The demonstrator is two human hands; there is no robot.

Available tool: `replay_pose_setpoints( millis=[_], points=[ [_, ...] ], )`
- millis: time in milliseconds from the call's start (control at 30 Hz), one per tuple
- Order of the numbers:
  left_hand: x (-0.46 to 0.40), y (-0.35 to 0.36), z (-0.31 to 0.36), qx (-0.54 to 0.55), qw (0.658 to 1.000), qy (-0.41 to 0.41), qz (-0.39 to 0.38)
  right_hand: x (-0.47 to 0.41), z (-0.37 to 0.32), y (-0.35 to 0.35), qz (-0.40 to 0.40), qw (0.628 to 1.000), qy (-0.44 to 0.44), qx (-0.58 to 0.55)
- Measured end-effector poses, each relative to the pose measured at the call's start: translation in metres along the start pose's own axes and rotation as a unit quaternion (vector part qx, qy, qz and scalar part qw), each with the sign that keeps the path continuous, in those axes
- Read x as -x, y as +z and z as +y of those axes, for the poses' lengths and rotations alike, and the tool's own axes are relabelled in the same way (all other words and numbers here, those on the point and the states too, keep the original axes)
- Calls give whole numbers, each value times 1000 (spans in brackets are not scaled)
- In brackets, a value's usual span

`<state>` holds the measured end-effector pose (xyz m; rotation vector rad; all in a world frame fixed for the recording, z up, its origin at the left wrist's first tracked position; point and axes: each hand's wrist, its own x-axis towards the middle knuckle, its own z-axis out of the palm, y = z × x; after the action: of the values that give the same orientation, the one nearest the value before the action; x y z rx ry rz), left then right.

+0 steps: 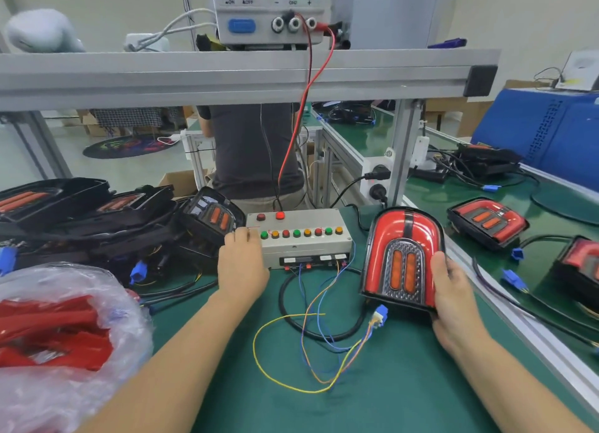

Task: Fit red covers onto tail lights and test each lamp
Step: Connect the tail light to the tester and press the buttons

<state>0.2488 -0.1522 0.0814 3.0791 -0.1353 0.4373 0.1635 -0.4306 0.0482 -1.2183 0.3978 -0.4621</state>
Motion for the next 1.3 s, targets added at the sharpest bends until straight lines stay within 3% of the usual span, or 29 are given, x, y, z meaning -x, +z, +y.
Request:
replay_pose_setpoints(
  millis=[767,933,1300],
  points=[
    [0,-3,0,-15,1000,-7,-3,-7,5,-8,-120,993,-5,-14],
    [-1,-4,-1,-65,997,-15,33,-9,9,-10,-129,992,-5,-11],
    [-6,0,-2,-62,997,-34,36,-6,8,-7,-133,991,18,2]
  ],
)
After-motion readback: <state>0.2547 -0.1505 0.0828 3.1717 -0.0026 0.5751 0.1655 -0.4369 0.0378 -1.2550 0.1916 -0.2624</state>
